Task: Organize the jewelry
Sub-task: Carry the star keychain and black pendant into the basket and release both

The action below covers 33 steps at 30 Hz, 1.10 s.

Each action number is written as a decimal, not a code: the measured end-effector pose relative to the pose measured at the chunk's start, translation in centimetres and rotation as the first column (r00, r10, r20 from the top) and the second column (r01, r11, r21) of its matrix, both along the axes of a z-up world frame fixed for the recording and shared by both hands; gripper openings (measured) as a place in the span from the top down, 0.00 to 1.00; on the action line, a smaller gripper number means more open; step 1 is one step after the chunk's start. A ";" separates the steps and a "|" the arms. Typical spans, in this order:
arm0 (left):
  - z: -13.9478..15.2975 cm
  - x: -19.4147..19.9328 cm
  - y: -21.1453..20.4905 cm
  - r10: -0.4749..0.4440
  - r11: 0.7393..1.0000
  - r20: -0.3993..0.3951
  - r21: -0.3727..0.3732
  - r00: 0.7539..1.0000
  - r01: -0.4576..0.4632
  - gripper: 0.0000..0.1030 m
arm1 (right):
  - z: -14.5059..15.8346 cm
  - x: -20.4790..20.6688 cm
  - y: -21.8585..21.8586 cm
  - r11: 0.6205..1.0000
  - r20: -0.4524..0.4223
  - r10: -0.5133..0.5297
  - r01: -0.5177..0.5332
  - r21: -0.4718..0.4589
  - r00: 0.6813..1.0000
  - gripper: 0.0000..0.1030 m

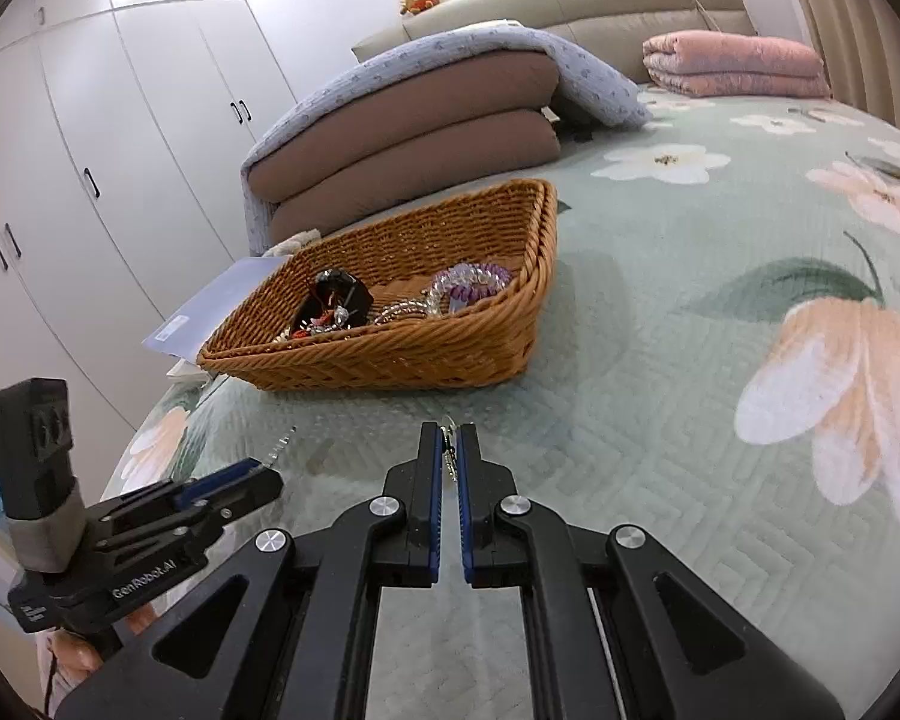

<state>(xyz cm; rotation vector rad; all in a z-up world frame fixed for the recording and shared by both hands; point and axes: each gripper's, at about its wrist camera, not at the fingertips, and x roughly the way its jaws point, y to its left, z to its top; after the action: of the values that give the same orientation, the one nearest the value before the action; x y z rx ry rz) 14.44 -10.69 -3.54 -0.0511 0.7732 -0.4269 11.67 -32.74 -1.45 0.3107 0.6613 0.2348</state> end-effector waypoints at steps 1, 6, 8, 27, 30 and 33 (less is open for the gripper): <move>0.2 -0.2 0.1 0.006 1.000 0.010 -0.001 1.000 -0.006 0.78 | 0.1 -0.1 0.0 1.000 0.008 -0.001 0.001 -0.005 1.000 0.94; 2.0 -1.5 0.9 0.036 0.999 0.090 -0.023 0.995 -0.034 0.78 | 1.2 -1.1 0.7 0.999 0.069 -0.002 0.004 -0.036 0.998 0.94; 2.9 -1.8 1.3 0.052 0.998 0.118 -0.032 0.992 -0.048 0.78 | 1.5 -1.2 0.9 0.999 0.080 -0.001 0.004 -0.038 0.997 0.94; 11.1 10.2 3.7 0.074 0.986 0.153 -0.162 0.985 -0.049 0.78 | 8.1 11.5 5.2 0.996 0.139 0.025 -0.012 -0.093 0.990 0.94; 7.8 12.6 3.8 0.080 0.984 0.086 -0.167 0.993 -0.065 0.78 | 5.8 14.5 5.6 0.995 0.059 0.034 -0.029 -0.096 0.998 0.94; 5.5 14.1 4.3 0.094 0.987 0.043 -0.138 0.995 -0.087 0.78 | 3.6 15.9 5.6 0.994 -0.007 0.037 -0.038 -0.101 0.999 0.94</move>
<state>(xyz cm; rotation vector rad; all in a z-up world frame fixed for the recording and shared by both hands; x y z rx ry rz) 28.52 -6.43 2.01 -0.2017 0.6896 -0.3927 27.62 -27.10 2.19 0.2017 0.6824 0.2353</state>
